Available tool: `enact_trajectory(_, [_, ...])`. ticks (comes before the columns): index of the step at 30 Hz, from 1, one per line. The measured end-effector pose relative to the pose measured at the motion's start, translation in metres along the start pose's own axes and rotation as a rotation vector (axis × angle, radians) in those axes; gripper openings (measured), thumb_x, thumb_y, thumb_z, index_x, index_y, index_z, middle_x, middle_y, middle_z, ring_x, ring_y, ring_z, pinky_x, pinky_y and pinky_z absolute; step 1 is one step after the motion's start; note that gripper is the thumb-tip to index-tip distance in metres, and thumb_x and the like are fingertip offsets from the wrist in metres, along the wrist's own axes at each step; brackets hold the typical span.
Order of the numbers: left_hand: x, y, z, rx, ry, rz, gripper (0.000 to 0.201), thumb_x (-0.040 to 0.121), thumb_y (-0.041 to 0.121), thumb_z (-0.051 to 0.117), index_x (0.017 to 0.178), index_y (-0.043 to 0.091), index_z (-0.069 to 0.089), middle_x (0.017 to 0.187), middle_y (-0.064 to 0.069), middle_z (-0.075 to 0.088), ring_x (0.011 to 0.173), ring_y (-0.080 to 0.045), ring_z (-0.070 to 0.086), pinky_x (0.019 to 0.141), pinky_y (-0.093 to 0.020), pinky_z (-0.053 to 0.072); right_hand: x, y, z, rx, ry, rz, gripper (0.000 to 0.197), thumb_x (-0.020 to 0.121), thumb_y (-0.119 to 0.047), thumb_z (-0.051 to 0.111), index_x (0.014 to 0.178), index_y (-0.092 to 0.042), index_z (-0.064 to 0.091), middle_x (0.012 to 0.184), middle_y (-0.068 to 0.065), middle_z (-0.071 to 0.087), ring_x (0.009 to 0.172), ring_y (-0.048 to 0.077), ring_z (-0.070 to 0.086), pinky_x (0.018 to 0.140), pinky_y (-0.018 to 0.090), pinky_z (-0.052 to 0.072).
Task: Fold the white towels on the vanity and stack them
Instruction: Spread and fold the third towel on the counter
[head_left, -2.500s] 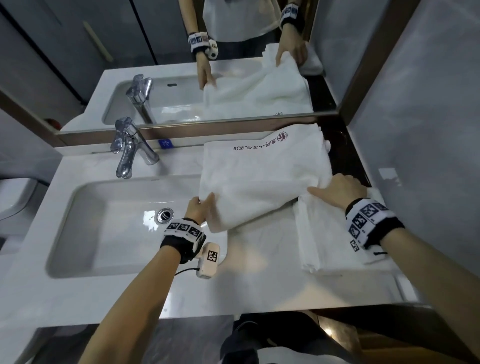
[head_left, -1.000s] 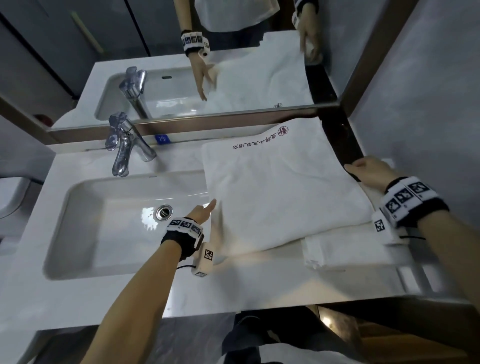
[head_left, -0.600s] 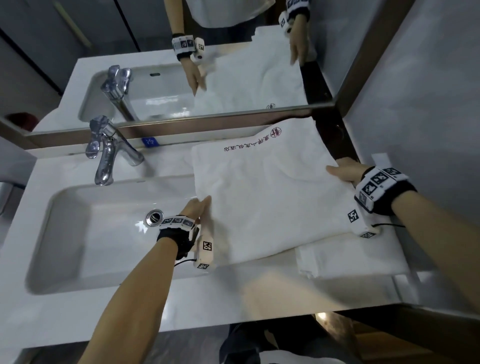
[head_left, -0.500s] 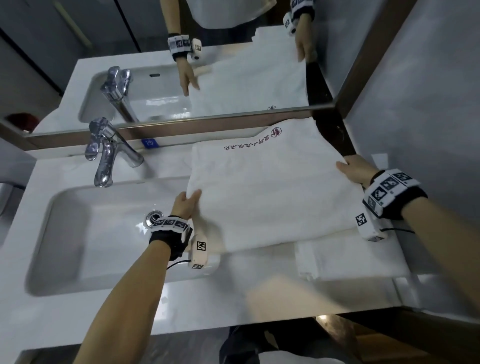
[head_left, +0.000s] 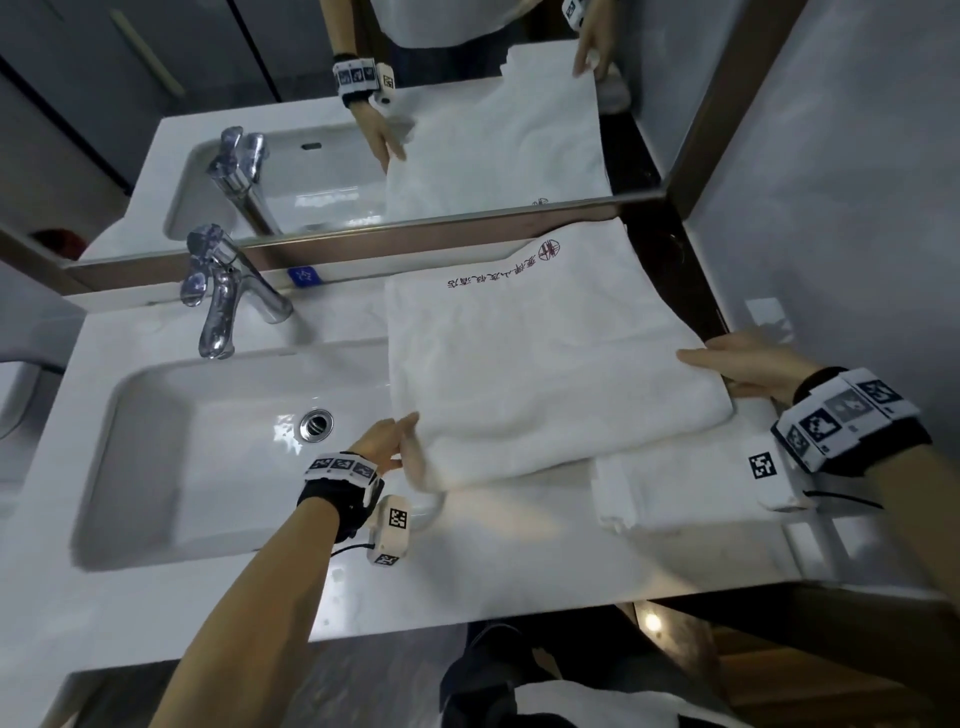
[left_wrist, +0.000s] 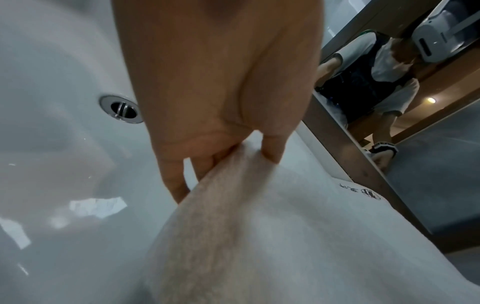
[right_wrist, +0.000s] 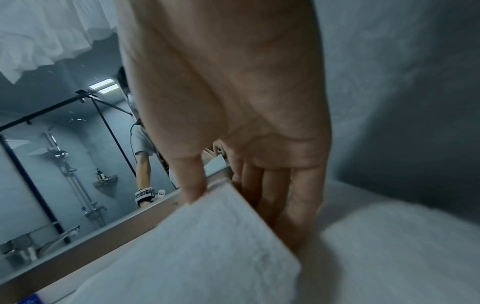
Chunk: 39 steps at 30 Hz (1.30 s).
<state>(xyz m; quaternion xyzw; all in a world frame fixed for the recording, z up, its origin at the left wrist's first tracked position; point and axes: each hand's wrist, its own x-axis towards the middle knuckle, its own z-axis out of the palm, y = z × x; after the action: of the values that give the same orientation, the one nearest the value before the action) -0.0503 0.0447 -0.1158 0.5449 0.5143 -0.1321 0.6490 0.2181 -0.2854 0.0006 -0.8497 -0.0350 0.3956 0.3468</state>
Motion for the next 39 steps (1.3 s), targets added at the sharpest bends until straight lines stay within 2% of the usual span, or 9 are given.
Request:
enact_trajectory(5, [-0.010, -0.003, -0.005, 0.224, 0.154, 0.185, 0.062, 0.090, 0.044, 0.055, 0.128, -0.002, 0.043, 0.129, -0.017, 0.056, 0.115, -0.035, 0.056, 0.101, -0.050, 0.045, -0.016, 0.014, 0.015, -0.131, 0.147, -0.137, 0.031, 0.097, -0.013, 0.047, 0.115, 0.012, 0.053, 0.105, 0.020, 0.063, 0.098, 0.031, 0.056, 0.076, 0.031, 0.042])
enact_trajectory(9, [-0.022, -0.014, -0.010, 0.266, -0.052, 0.030, 0.050, 0.086, 0.048, 0.060, 0.119, 0.012, 0.049, 0.129, -0.002, 0.054, 0.116, -0.022, 0.053, 0.100, -0.034, 0.043, -0.028, 0.021, 0.018, -0.067, 0.113, -0.133, 0.045, 0.093, -0.015, 0.057, 0.132, 0.003, 0.043, 0.128, 0.022, 0.054, 0.117, 0.036, 0.054, 0.093, 0.043, 0.046])
enact_trajectory(12, [-0.028, -0.026, -0.020, 0.310, -0.199, -0.026, 0.033, 0.087, 0.029, 0.064, 0.115, 0.014, 0.057, 0.133, -0.007, 0.057, 0.113, -0.019, 0.056, 0.105, -0.035, 0.042, -0.037, 0.024, 0.014, -0.061, 0.043, -0.170, 0.051, 0.092, 0.005, 0.046, 0.139, -0.006, 0.031, 0.125, 0.020, 0.048, 0.098, 0.027, 0.056, 0.067, 0.034, 0.049])
enact_trajectory(18, [-0.049, -0.024, -0.029, 0.035, -0.048, 0.249, 0.037, 0.090, 0.014, 0.060, 0.121, 0.022, 0.041, 0.099, -0.008, 0.063, 0.078, -0.020, 0.061, 0.057, -0.025, 0.057, -0.042, 0.020, -0.004, -0.159, -0.046, -0.434, 0.040, 0.085, 0.020, 0.048, 0.111, -0.009, 0.059, 0.118, 0.010, 0.058, 0.092, -0.001, 0.059, 0.068, 0.000, 0.047])
enact_trajectory(22, [-0.059, -0.008, -0.043, -0.111, -0.153, 0.373, 0.031, 0.094, 0.000, 0.040, 0.100, 0.019, 0.064, 0.088, 0.001, 0.069, 0.084, -0.019, 0.060, 0.066, -0.021, 0.054, -0.036, 0.012, -0.010, -0.182, -0.020, -0.529, 0.035, 0.081, 0.013, 0.061, 0.101, -0.015, 0.065, 0.109, 0.004, 0.062, 0.088, -0.006, 0.061, 0.072, 0.000, 0.047])
enact_trajectory(27, [-0.056, 0.004, -0.049, 0.107, -0.146, 0.553, 0.060, 0.074, -0.030, 0.047, 0.121, 0.007, 0.055, 0.103, 0.003, 0.066, 0.091, 0.000, 0.065, 0.078, -0.019, 0.052, -0.009, -0.003, -0.010, -0.208, 0.167, -0.619, 0.019, 0.084, -0.005, 0.065, 0.103, -0.007, 0.066, 0.106, 0.008, 0.054, 0.087, -0.003, 0.051, 0.081, 0.008, 0.038])
enact_trajectory(32, [-0.033, 0.022, -0.041, 0.062, 0.243, 0.629, 0.023, 0.085, 0.001, 0.064, 0.107, 0.006, 0.062, 0.095, -0.002, 0.065, 0.094, -0.017, 0.058, 0.087, -0.024, 0.049, 0.019, -0.026, -0.009, 0.028, 0.186, -0.604, 0.029, 0.096, -0.029, 0.050, 0.125, -0.024, 0.052, 0.117, -0.002, 0.061, 0.105, 0.013, 0.057, 0.094, 0.032, 0.042])
enact_trajectory(35, [-0.017, 0.041, -0.038, 0.019, 0.334, 0.602, 0.028, 0.096, 0.022, 0.051, 0.114, 0.002, 0.059, 0.118, -0.012, 0.059, 0.111, -0.023, 0.053, 0.104, -0.039, 0.040, 0.039, -0.048, -0.003, 0.119, 0.241, -0.612, 0.028, 0.097, -0.032, 0.046, 0.124, -0.026, 0.049, 0.109, -0.010, 0.060, 0.094, 0.001, 0.057, 0.084, 0.025, 0.043])
enact_trajectory(39, [0.000, 0.079, -0.029, -0.039, 0.393, 0.683, 0.019, 0.100, 0.024, 0.038, 0.099, 0.012, 0.053, 0.094, -0.003, 0.056, 0.090, -0.017, 0.050, 0.083, -0.032, 0.040, 0.073, -0.079, 0.002, 0.012, 0.367, -0.617, 0.025, 0.098, -0.028, 0.042, 0.118, -0.013, 0.048, 0.106, 0.001, 0.054, 0.092, 0.014, 0.050, 0.071, 0.019, 0.031])
